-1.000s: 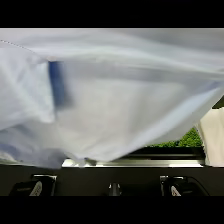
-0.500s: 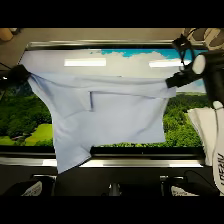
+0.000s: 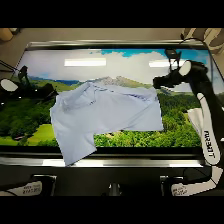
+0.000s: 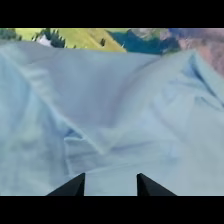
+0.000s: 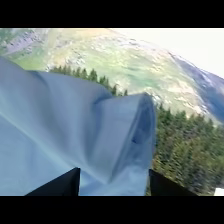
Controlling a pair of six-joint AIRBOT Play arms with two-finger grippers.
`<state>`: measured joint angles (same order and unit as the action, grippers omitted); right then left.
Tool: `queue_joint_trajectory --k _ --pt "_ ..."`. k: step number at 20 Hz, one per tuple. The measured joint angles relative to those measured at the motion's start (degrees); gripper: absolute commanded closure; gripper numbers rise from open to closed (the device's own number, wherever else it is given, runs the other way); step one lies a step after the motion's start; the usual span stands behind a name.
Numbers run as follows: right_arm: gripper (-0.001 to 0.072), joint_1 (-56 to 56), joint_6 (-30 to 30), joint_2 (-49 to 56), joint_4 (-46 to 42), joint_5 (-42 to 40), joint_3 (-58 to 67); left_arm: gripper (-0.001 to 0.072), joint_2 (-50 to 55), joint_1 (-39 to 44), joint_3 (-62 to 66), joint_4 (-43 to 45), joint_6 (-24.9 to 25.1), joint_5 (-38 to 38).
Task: Fold the shirts.
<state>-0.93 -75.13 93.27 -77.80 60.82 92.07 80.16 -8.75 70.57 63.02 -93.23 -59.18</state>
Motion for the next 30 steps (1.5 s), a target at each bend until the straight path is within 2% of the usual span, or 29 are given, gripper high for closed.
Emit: queue_joint_trajectory --k 1,3,4,6,11,12,13,16,17,19,20,22,23,28,29,30 --pt "0.0283 -2.9 2.4 -0.4 0.7 3.2 0.4 0.0306 0.0 -1.8 0.1 1.3 1.0 -4.2" --pt "0.0284 -8.7 6.4 -0.7 1.2 11.0 0.2 0.028 -1.1 -5.7 -2.3 4.3 2.7 -11.5" --pt "0.0284 -11.1 8.3 -0.8 1.2 14.6 -0.5 0.0219 -2.1 -7.3 -4.9 5.5 3.3 -13.9" --pt "0.0284 -14.4 11.9 -1.0 2.0 20.9 -3.1 0.0219 -4.7 -9.6 -12.5 5.6 5.3 -16.9" --pt "0.0276 -17.4 18.5 -1.1 7.8 26.9 -12.2 0.0223 -8.7 -11.5 -28.1 1.5 9.4 -13.7" --pt "0.0262 -17.6 19.1 -1.1 8.6 26.9 -13.6 0.0228 -9.0 -11.5 -29.9 0.5 9.9 -12.6" --pt "0.0194 -17.8 19.7 -1.1 9.4 27.0 -15.0 0.0229 -9.2 -11.2 -31.0 -0.7 10.4 -11.0" --pt "0.017 -18.0 21.9 -1.1 11.2 26.8 -18.2 0.0252 -9.6 -9.7 -33.1 -2.9 11.2 -6.2" --pt "0.017 -18.0 22.6 -1.1 11.9 26.8 -19.3 0.0272 -9.7 -9.1 -33.4 -3.6 11.4 -4.5" --pt "0.0169 -18.1 23.7 -1.1 13.1 26.2 -21.7 0.0396 -9.7 -7.8 -33.8 -4.2 11.5 -1.1" --pt "0.0169 -18.1 24.2 -1.1 13.7 25.7 -22.9 0.0549 -9.7 -7.2 -33.9 -4.3 11.5 0.7" --pt "0.0169 -18.0 24.6 -1.1 14.5 24.1 -25.6 0.0592 -9.7 -6.4 -34.1 -4.0 11.4 2.8" --pt "0.0169 -18.1 24.7 -1.1 14.9 23.3 -27.0 0.0663 -9.8 -6.1 -34.1 -4.3 11.4 3.3" --pt "0.0177 -18.1 25.2 -1.0 18.9 19.4 -31.6 0.0664 -11.7 -5.5 -34.1 -4.5 11.0 4.2" --pt "0.0224 -18.2 25.1 -1.0 19.6 18.8 -32.1 0.0664 -12.2 -5.5 -34.0 -4.5 11.0 4.3" --pt "0.0319 -18.1 25.0 -1.0 20.3 17.8 -32.5 0.0664 -12.8 -5.5 -33.9 -4.6 11.0 4.4"
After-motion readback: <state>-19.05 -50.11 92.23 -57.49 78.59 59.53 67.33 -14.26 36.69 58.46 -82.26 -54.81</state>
